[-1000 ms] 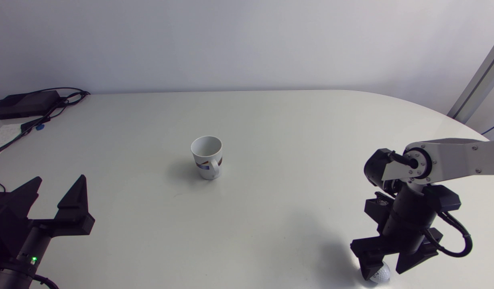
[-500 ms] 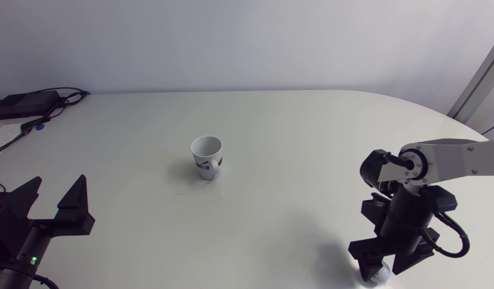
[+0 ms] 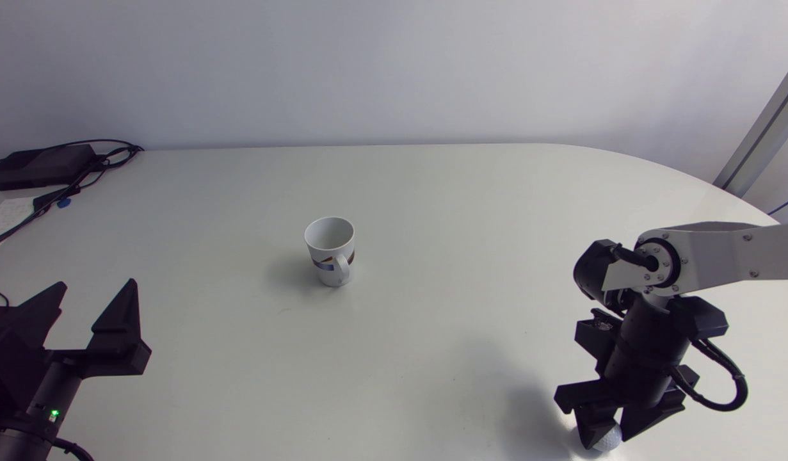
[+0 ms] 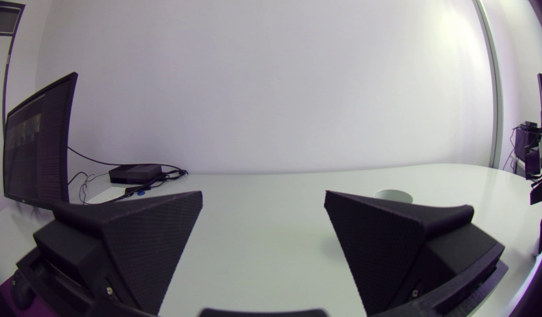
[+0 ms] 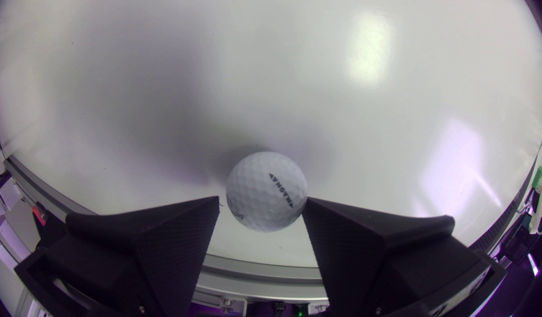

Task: Pick up the white golf ball from the table and place it into the cup.

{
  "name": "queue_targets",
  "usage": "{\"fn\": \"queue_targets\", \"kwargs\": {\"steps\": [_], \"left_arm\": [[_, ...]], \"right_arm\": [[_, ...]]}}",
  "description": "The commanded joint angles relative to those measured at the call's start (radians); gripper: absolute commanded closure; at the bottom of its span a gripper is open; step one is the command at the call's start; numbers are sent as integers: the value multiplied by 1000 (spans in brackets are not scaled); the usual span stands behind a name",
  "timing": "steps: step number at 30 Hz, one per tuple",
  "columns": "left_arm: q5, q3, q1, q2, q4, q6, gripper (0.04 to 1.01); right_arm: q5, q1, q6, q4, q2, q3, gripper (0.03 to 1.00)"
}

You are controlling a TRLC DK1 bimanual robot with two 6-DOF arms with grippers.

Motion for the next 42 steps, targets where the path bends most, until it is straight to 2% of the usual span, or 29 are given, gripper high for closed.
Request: {"fn": "queue_targets", "kwargs": {"steps": [1,11,25,28,32,42], "left_arm": [[11,-18,-6,-16,1,8,51],[11,-18,-6,-16,1,8,51],[11,-18,-6,-16,1,8,51],[11,-18,-6,-16,1,8,51],[11,-18,-6,-16,1,8,51],[11,-18,-6,-16,1,8,51]], "right_arm": [[-4,11,-13,-14,26,-10,405],[-11,13,-13,-2,33,-12,479],[-7,20,-13,39,38,-21,474],[-9,22,-11,49,43,-24,464],[-7,23,-11,49,46,-24,382],[5,29,-7,64,49,-23,367]]}}
